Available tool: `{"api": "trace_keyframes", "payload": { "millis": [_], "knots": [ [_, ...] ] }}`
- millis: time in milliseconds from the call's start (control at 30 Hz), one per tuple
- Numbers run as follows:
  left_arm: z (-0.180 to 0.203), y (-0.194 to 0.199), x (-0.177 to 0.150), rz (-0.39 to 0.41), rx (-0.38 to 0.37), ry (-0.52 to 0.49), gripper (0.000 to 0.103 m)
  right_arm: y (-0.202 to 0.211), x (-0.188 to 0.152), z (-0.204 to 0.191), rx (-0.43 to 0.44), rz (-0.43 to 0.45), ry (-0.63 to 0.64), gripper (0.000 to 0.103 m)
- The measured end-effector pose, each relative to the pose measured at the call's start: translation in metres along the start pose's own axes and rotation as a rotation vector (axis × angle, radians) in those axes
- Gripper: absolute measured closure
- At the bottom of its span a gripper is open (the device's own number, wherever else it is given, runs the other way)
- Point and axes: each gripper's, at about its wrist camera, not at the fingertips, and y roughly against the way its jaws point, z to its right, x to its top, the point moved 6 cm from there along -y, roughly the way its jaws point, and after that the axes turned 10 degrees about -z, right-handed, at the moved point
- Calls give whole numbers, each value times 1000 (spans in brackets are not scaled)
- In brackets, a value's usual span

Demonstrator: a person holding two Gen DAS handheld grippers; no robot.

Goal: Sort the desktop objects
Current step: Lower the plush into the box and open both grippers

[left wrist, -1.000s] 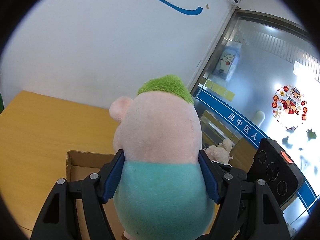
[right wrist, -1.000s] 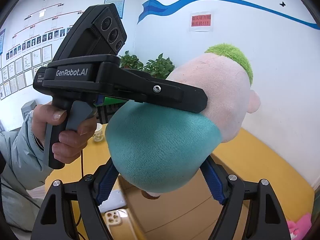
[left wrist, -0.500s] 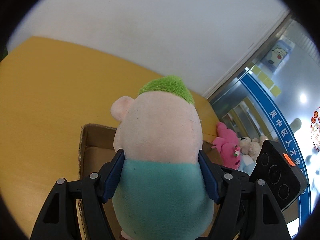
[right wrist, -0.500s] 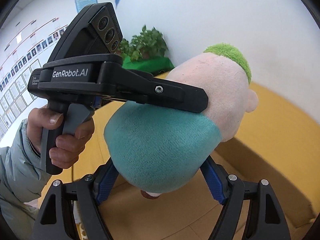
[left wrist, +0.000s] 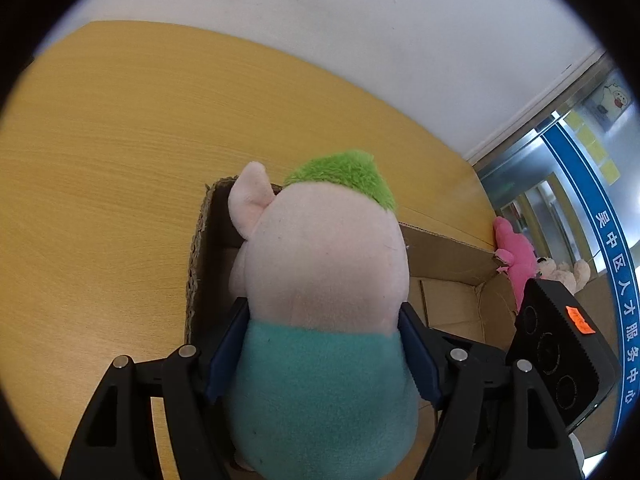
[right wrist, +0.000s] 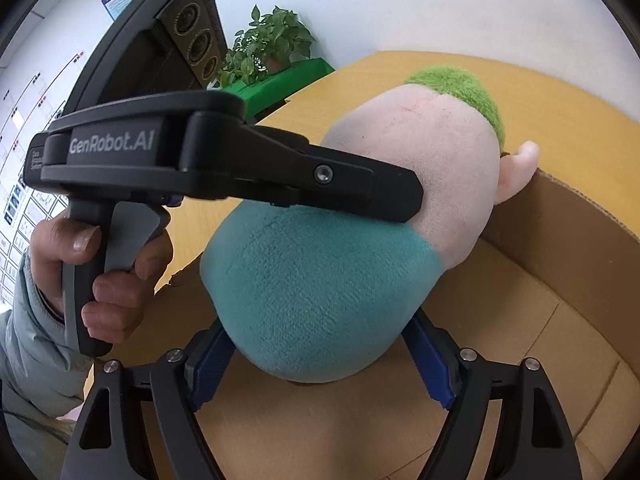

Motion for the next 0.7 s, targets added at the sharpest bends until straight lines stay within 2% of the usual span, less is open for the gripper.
{"api": "trace_keyframes", "payload": {
  "millis": [100, 167, 367, 500, 600, 667, 700],
  "knots": [
    [2, -2, 0, -17, 37, -1, 28, 0, -18, -2, -13, -11, -1, 19],
    [-3, 2, -1, -13, 54, 11, 28, 1, -22, -19, -29, -23, 2, 19],
    [-6, 25, -8, 23, 26, 7, 28, 15, -56, -35, -56, -35, 7, 18],
    [4, 56, -14, 92, 43, -17, 28, 34, -83, -47, -95, -40, -13, 16],
    [26, 87, -28, 176, 81, -99, 28, 66, -112, -63, -141, -5, -16, 12],
    [43, 111, -42, 243, 116, -168, 28, 96, -134, -76, -231, 39, -20, 9],
    [52, 121, -50, 275, 138, -199, 28, 116, -147, -85, -302, 70, -24, 5]
  ]
}}
